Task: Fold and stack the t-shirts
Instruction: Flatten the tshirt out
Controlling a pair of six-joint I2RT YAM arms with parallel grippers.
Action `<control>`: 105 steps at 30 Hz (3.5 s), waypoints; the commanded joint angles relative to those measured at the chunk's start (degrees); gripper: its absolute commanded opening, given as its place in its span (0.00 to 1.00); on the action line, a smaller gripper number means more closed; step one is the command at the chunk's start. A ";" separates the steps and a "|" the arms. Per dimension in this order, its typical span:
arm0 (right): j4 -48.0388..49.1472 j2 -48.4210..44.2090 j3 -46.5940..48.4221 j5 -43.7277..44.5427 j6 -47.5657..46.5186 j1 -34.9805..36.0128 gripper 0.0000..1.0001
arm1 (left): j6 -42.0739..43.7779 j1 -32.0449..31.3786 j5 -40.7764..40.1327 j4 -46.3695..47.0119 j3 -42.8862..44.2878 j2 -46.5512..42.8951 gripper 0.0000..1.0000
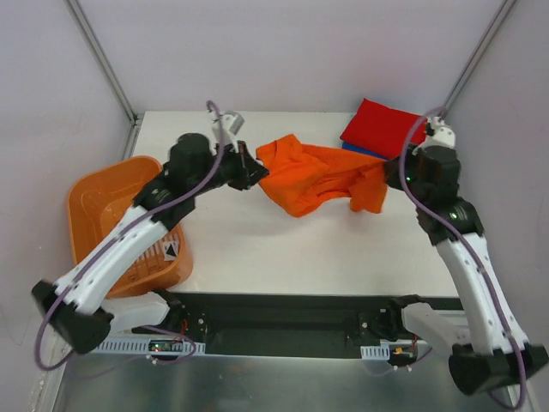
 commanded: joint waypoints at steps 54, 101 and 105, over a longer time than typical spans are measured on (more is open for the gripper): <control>-6.68 30.40 -10.78 -11.64 0.79 2.17 0.97 | -12.82 -3.03 -4.75 -4.70 -12.48 28.57 1.00; -17.06 -15.64 -26.59 13.32 8.34 -2.58 0.97 | -25.21 8.68 -14.86 -6.72 -29.70 10.82 0.50; -17.93 -14.59 -26.68 13.67 9.22 -3.10 0.97 | -23.63 8.59 -11.28 -4.88 -28.81 13.81 0.17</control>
